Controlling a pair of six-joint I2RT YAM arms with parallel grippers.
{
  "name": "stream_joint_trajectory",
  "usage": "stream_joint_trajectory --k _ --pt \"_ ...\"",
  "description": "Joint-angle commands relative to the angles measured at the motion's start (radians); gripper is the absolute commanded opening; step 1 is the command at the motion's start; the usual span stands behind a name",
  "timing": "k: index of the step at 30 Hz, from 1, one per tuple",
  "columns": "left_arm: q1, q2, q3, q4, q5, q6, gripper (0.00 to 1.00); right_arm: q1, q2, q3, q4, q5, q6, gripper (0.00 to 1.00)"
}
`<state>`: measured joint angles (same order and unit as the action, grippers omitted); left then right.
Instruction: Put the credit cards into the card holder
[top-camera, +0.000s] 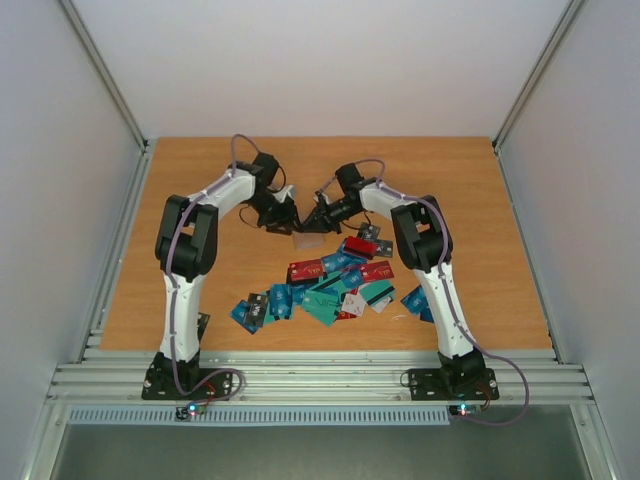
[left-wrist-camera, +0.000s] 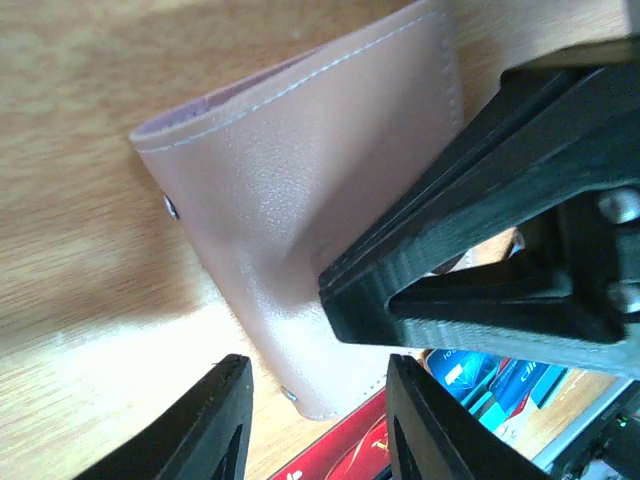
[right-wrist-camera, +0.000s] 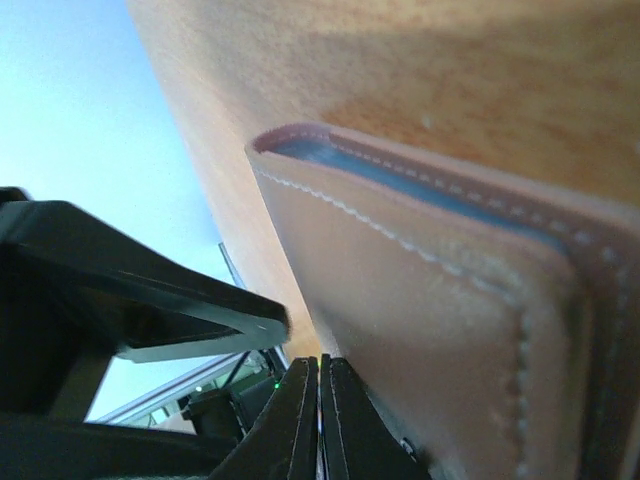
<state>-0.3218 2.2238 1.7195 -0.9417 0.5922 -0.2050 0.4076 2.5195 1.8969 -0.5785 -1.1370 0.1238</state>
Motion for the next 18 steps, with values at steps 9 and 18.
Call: stream_joint_trajectory --k 9,18 --pt "0.007 -0.132 0.099 -0.105 -0.109 0.004 0.46 0.032 -0.148 0.086 -0.086 -0.018 0.072 0.06" --pt "0.016 -0.198 0.063 -0.070 -0.121 0.001 0.47 0.014 -0.277 0.175 -0.385 0.288 -0.153 0.18"
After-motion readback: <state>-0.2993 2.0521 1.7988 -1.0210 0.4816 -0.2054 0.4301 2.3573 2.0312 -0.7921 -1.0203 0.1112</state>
